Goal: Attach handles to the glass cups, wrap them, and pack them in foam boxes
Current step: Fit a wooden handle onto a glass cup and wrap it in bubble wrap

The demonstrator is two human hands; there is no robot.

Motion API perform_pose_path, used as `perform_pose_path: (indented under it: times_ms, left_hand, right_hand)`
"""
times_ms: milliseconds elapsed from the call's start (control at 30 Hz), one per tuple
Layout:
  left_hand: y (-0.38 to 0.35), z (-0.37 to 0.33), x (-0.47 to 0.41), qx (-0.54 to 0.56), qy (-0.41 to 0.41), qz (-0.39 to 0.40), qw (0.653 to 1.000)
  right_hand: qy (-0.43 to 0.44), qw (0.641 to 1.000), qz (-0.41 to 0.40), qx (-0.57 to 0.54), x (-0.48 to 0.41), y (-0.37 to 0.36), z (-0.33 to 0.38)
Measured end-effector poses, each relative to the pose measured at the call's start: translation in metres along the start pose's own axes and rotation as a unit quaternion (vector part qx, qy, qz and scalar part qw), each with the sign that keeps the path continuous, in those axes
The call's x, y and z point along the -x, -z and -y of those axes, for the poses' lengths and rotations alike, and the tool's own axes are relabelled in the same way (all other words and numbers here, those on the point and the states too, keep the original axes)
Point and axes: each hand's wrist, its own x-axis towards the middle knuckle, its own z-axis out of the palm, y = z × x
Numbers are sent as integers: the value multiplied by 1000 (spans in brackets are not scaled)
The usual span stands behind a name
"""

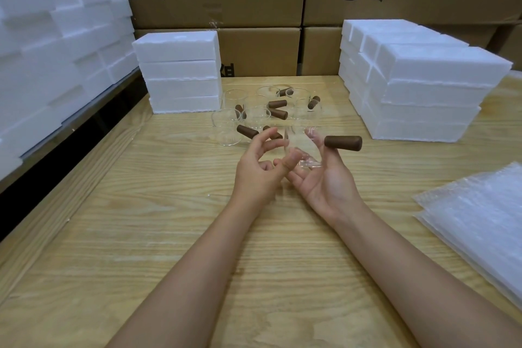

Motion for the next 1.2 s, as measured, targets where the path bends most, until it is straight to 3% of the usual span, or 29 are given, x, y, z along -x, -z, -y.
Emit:
perform_pose_path:
  times_ms: [167,367,500,600,667,733,833,900,1067,1200]
  left_hand:
    - [0,4,-2,-20,6,33,999]
    - [0,4,-2,14,20,27,999]
    - [1,3,-2,23,10,4,1000]
    - [2,4,-3,27,12,-13,999]
    - [2,4,-3,19,15,-17,1000]
    - [1,4,-3,8,14,-12,1000]
    - [0,3,0,-6,14,6,1000]
    - [0,3,1,0,17,19,1000]
    - [0,0,4,-5,16,49,999]
    - [0,2,6,-24,-3,70,997]
  right_hand:
    - [2,999,-11,52,0,-3,-1]
    - [42,979,-30,198,5,-6,3]
    - [133,917,-108,361,5,0,3]
    - [255,882,-190,347,5,6,4]
    - [353,825,-213,385,6,12,11]
    - [433,751,-168,469,8,15,16]
    - [508,614,-95,596,9,15,12]
    - [533,561,-104,625,8,14,9]
    - [507,590,-115,618,6,15,16]
    - [417,681,-163,580,1,18,18]
